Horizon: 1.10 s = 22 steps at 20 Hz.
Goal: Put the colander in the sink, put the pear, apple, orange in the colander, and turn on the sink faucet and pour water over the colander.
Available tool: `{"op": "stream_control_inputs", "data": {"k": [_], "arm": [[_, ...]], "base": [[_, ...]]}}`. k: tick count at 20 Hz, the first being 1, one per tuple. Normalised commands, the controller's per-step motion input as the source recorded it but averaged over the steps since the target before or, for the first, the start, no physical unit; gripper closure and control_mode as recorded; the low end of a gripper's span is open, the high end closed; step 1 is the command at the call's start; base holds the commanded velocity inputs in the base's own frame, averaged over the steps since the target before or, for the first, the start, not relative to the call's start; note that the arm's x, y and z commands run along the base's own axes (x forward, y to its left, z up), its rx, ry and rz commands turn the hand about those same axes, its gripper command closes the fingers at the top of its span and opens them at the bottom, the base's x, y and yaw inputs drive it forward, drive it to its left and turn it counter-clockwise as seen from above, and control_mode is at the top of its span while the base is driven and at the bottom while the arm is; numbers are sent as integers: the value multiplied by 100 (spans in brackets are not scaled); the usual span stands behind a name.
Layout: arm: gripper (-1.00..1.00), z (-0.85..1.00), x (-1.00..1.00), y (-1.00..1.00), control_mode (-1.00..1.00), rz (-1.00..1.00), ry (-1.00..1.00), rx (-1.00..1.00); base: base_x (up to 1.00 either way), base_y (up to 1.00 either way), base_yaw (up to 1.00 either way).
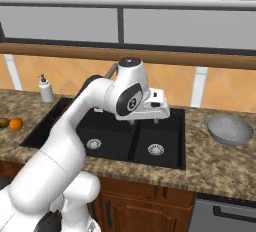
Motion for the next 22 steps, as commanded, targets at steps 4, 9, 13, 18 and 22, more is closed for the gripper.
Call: {"op": "stream_control_inputs", "data": {"k": [4, 9, 13, 18, 22], "arm": [[-100, -18, 14, -93, -100, 0, 6, 0], [-100, -29, 15, -78, -100, 7, 0, -6], [-100, -32, 29, -64, -100, 12, 0, -10], [-100, -27, 43, -58, -100, 9, 4, -7], [-100, -26, 51, -56, -100, 9, 6, -4]], "base": [[0, 0, 0], [0, 0, 0], [0, 0, 0], [0, 0, 0], [0, 0, 0]]}}
